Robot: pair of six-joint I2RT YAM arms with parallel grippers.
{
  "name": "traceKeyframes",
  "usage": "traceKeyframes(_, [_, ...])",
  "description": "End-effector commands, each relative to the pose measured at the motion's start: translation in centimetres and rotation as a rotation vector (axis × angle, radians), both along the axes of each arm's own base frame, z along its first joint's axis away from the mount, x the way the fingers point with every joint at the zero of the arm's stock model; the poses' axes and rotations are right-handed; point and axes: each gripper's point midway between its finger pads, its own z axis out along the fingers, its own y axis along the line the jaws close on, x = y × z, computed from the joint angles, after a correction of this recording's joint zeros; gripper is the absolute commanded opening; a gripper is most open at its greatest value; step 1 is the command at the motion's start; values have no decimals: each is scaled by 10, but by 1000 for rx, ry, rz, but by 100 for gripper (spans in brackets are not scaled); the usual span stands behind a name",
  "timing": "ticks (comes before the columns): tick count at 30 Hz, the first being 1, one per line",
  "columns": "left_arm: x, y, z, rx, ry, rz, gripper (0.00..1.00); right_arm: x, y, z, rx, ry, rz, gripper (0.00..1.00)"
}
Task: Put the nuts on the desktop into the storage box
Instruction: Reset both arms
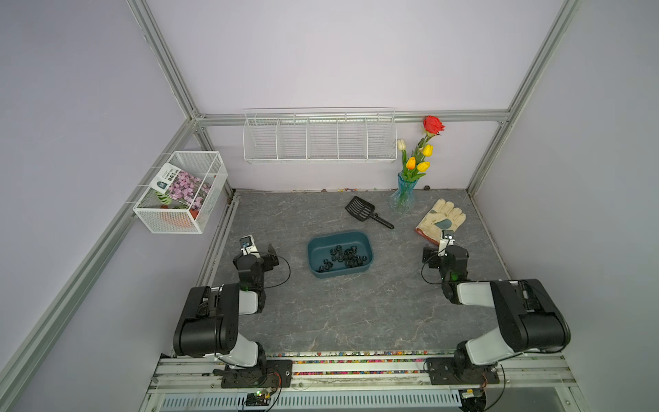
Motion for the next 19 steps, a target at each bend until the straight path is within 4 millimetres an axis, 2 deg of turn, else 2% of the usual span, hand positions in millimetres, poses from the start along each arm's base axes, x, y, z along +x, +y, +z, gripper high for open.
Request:
traceKeyframes(1, [7,-8,13,28,-43,-52,100,3,1,11,19,-33,2,99])
traceKeyframes(3, [8,-7,10,13,1,-44,100,3,2,11,20,-33,3,99])
traceKeyframes(19, [8,-8,11,14,-4,-48,100,4,2,11,18,-33,4,99])
